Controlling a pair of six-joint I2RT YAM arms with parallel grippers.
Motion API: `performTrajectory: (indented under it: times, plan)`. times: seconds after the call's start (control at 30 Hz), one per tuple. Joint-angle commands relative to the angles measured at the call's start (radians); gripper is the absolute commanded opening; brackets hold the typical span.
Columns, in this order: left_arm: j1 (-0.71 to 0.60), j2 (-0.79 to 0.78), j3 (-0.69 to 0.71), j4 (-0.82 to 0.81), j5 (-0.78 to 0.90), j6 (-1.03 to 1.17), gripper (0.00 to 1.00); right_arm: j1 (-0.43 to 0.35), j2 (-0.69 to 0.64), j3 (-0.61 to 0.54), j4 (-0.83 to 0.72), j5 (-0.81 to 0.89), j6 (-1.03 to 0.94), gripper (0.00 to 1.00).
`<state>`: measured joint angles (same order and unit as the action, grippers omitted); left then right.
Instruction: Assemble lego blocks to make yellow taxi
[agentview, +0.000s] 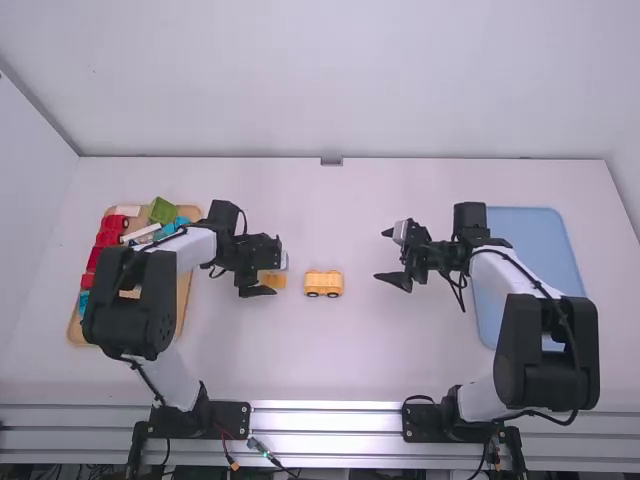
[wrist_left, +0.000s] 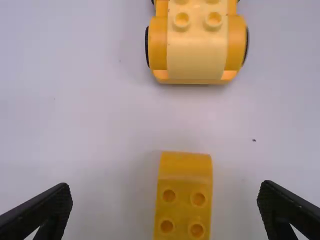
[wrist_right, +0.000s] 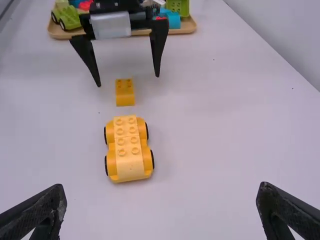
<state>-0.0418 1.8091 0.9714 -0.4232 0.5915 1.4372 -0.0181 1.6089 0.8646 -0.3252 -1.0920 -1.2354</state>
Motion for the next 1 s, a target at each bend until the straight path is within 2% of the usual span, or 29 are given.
performTrajectory:
  times: [0.0, 0.13, 0.23, 0.5, 0.7, 0.97]
  plan:
    - [0.047, 0.007, 0.003, -0.021, 0.179, 0.128, 0.99, 0.027, -0.019, 0.011, -0.004, -0.001, -0.034, 0.99]
    - [0.126, 0.007, -0.039, -0.009, 0.339, 0.214, 0.99, 0.088, -0.019, -0.033, 0.035, 0.046, -0.099, 0.99]
    - [0.168, 0.007, -0.072, 0.025, 0.400, 0.229, 0.99, 0.145, -0.019, -0.106, 0.198, 0.076, -0.003, 0.99]
    - [0.168, 0.058, -0.085, 0.071, 0.435, 0.229, 0.99, 0.218, 0.040, -0.241, 0.594, 0.071, 0.231, 0.99]
    - [0.176, 0.132, -0.078, 0.134, 0.467, 0.190, 0.99, 0.235, 0.196, -0.245, 0.785, -0.042, 0.304, 0.99]
    - [0.175, 0.169, -0.061, 0.143, 0.469, 0.189, 0.99, 0.243, 0.323, -0.221, 0.892, -0.064, 0.335, 0.99]
